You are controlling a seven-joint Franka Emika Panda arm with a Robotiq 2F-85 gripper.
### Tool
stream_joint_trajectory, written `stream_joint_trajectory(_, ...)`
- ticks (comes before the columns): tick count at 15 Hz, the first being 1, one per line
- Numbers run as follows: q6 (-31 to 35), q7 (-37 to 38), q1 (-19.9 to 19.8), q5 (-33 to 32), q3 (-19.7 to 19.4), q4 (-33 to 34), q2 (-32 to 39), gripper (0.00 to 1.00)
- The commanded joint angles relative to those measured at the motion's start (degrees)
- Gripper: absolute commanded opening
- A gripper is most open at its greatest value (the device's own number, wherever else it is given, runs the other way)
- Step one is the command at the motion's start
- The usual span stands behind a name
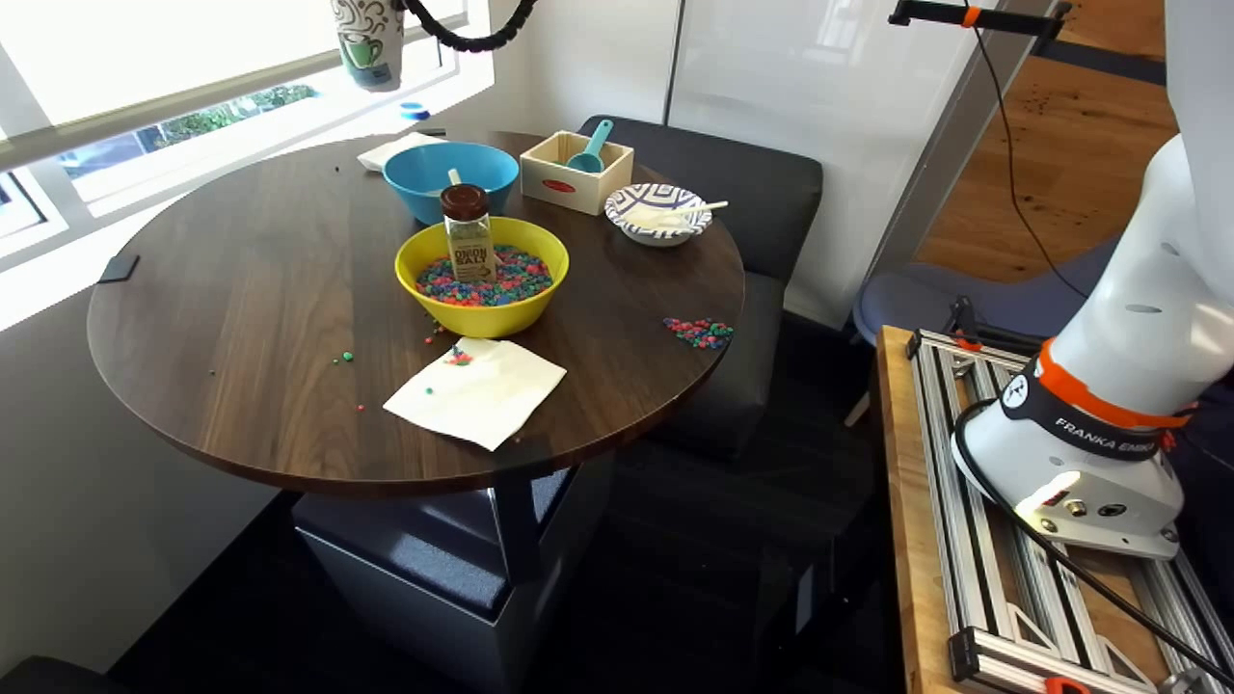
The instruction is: Put the paper cup in the blue bowl
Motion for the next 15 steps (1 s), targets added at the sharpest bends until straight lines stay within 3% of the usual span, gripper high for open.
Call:
stream_joint_trajectory(1,-0.01,1.74,-2.93,5.6,1.09,-6.82,-2.0,0.01)
stream_joint_trajectory(7,4.07,3.52,-4.28,7.54,-0.5,-15.71,-3.08,0.01)
stream_joint_trajectory(15,7.68,5.32,-1.31,6.97,-2.59,-21.02,-3.24,0.01)
